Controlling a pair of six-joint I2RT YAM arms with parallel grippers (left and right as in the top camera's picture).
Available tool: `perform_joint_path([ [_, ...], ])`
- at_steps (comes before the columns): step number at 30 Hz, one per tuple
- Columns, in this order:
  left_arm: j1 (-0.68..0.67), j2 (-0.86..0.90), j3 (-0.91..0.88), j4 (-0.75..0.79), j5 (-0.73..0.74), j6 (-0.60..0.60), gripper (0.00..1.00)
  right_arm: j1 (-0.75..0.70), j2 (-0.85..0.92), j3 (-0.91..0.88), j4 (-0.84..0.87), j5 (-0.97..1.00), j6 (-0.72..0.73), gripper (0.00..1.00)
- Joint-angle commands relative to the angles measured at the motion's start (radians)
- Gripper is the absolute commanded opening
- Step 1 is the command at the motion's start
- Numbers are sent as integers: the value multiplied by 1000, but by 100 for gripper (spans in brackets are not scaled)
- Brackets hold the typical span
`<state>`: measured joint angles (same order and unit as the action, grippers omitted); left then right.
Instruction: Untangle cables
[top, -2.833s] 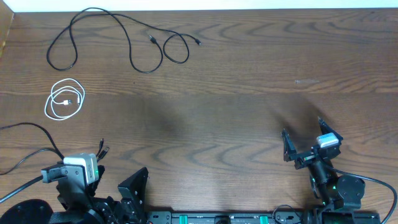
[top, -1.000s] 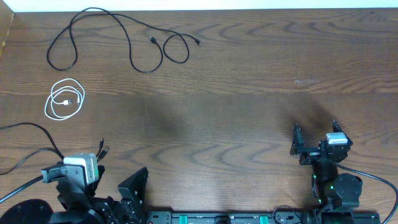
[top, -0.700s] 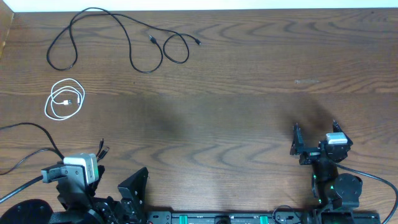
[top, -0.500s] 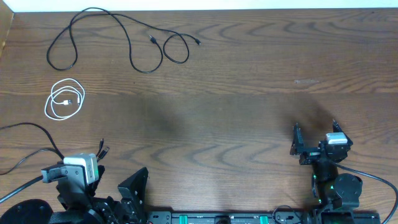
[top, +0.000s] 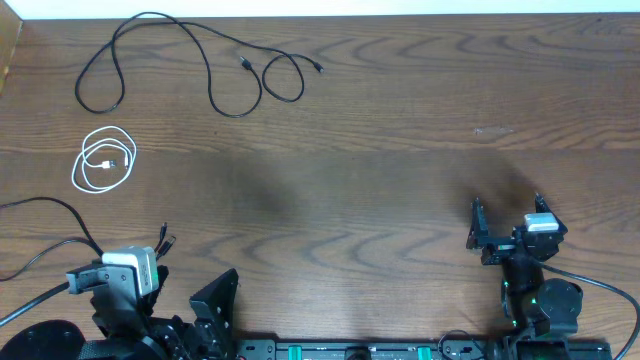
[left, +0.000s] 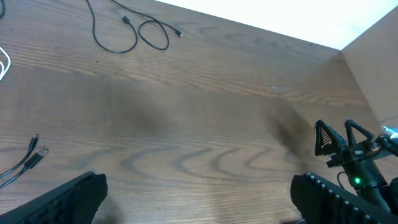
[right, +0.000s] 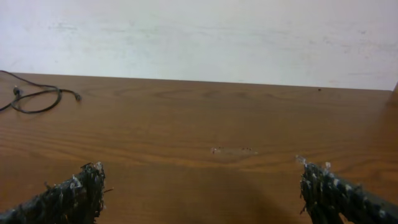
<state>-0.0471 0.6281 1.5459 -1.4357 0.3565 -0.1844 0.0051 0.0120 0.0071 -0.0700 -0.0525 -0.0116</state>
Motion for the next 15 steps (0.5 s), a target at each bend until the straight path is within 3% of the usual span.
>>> perform_joint_path([
  [1, -3, 0, 0, -9, -9, 8, 99, 10, -7, -1, -4, 0, -12, 99],
  [11, -3, -11, -63, -16, -21, 13, 99, 10, -7, -1, -4, 0, -12, 99],
  [15, -3, -39, -130, 34, -43, 80, 99, 10, -7, -1, -4, 0, -12, 99],
])
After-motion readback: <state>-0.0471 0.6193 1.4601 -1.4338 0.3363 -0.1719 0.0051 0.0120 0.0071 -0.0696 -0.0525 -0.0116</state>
